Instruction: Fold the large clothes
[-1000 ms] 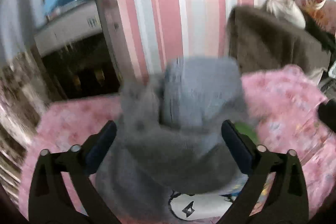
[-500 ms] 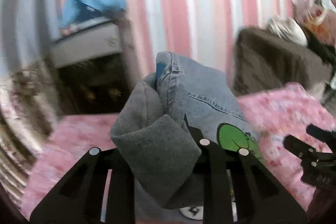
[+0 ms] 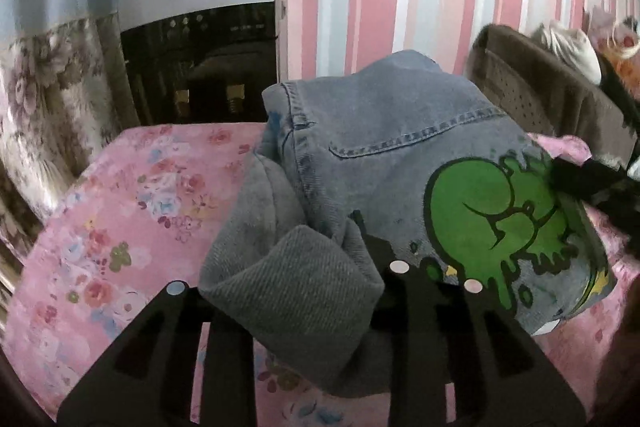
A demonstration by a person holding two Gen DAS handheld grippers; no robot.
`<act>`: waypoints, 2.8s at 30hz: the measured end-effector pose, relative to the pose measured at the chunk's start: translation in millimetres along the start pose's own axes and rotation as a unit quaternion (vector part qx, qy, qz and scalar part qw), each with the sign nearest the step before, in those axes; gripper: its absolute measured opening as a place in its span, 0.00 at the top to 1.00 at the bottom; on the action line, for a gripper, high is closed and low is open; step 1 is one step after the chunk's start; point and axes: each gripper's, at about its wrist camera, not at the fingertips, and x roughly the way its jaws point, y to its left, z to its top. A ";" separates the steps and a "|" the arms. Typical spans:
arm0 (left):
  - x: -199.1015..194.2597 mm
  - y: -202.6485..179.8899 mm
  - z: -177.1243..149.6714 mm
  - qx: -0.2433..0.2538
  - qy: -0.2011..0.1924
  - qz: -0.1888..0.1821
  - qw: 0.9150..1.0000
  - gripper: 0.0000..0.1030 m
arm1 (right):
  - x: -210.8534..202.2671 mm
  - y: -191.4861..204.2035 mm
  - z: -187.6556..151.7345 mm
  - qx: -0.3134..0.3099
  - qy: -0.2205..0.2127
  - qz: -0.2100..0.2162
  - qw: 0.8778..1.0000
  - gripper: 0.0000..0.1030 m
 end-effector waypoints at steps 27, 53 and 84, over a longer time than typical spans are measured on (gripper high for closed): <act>-48.8 10.5 90.2 -0.011 -0.073 0.008 0.997 0.03 | 11.2 -25.8 61.5 0.017 -0.025 -0.054 0.998 0.02; 61.4 60.0 57.4 -0.034 0.016 0.012 0.999 0.09 | 76.6 -22.0 44.6 -0.003 0.045 -0.082 0.996 0.02; 8.1 58.8 18.1 -0.074 -0.014 -0.091 0.993 0.03 | 35.1 8.2 -20.6 0.041 0.052 0.020 0.998 0.02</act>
